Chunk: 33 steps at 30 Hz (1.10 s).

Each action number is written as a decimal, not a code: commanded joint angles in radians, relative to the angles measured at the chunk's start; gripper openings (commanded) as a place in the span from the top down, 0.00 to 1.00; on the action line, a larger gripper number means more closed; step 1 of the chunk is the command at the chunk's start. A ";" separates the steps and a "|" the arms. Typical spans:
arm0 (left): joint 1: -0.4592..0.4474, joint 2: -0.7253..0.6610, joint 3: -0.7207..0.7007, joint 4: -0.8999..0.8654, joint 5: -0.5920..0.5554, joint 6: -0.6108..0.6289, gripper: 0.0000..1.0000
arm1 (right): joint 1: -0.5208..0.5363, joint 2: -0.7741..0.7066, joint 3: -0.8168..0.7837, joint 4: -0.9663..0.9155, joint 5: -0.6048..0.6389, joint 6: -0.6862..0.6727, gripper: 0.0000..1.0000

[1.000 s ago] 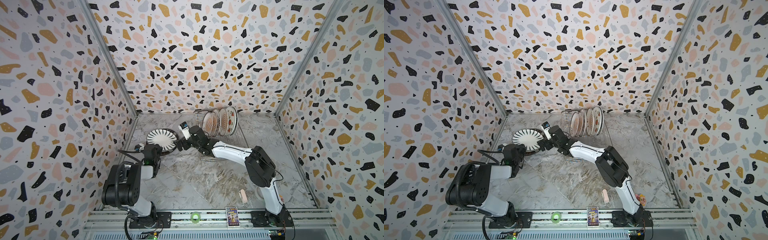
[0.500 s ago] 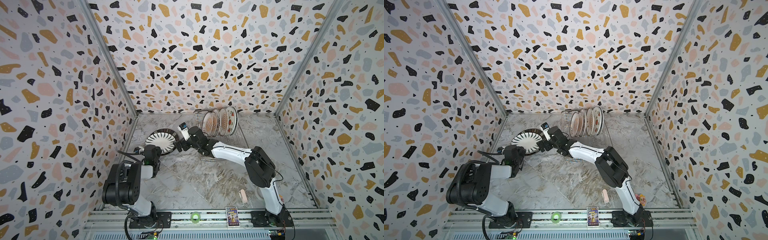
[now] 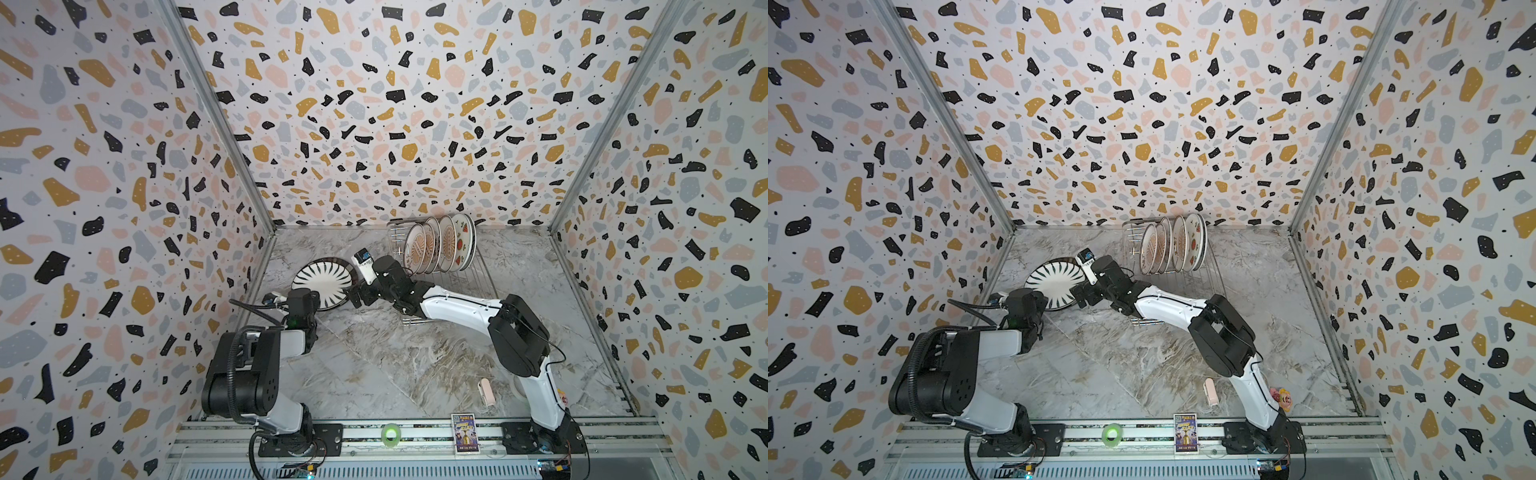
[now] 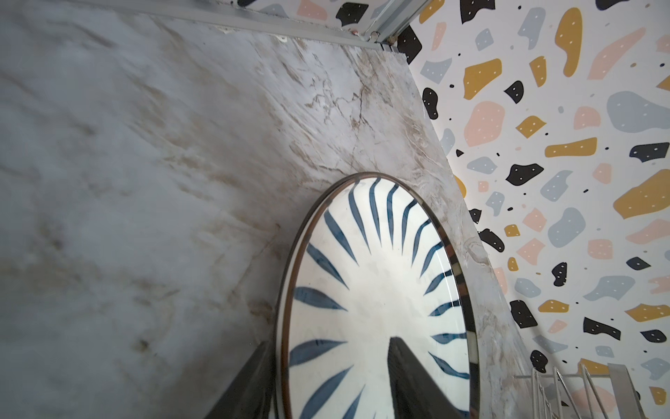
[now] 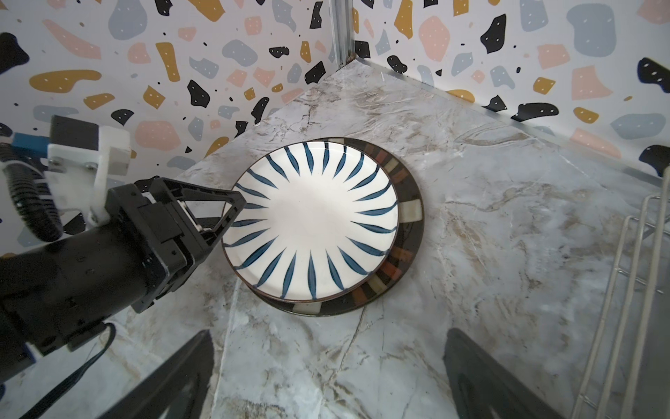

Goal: Unload the plates from the dish rack
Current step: Place the plate on the plate.

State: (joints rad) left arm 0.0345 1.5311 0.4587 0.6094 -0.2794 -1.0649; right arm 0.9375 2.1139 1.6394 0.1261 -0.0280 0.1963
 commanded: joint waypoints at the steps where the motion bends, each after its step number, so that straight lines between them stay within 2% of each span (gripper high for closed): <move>1: 0.002 -0.053 0.013 0.000 -0.071 0.019 0.47 | 0.005 -0.040 0.036 -0.017 0.020 -0.014 0.00; 8: 0.001 -0.145 -0.011 -0.034 -0.121 0.032 0.43 | 0.018 -0.066 0.046 -0.019 0.055 -0.043 0.00; 12: 0.001 -0.168 -0.014 -0.032 -0.089 0.043 0.42 | 0.024 -0.114 0.020 -0.020 0.089 -0.058 0.00; 14: 0.001 -0.199 -0.018 -0.036 -0.068 0.061 0.29 | 0.032 -0.152 -0.011 -0.006 0.119 -0.071 0.00; 16: -0.001 -0.244 -0.023 -0.061 -0.064 0.061 0.00 | 0.038 -0.200 -0.051 0.013 0.163 -0.076 0.01; 21: -0.016 -0.355 -0.022 -0.117 -0.013 0.091 0.00 | 0.039 -0.332 -0.165 0.051 0.241 -0.067 0.01; 25: -0.071 -0.483 -0.065 -0.050 0.069 0.182 0.00 | 0.020 -0.430 -0.246 0.054 0.278 -0.065 0.01; 28: -0.155 -0.566 -0.063 -0.025 0.137 0.284 0.00 | -0.035 -0.497 -0.296 0.030 0.250 -0.046 0.01; 30: -0.219 -0.604 -0.036 -0.057 0.131 0.323 0.01 | -0.077 -0.535 -0.320 0.010 0.245 -0.038 0.01; 33: -0.319 -0.635 -0.010 -0.063 0.134 0.373 0.00 | -0.134 -0.574 -0.342 -0.017 0.333 -0.016 0.01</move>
State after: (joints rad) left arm -0.2279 0.9192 0.4118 0.5240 -0.1833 -0.7944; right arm 0.8440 1.5925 1.3067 0.1497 0.2237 0.1478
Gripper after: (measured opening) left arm 0.996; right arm 0.991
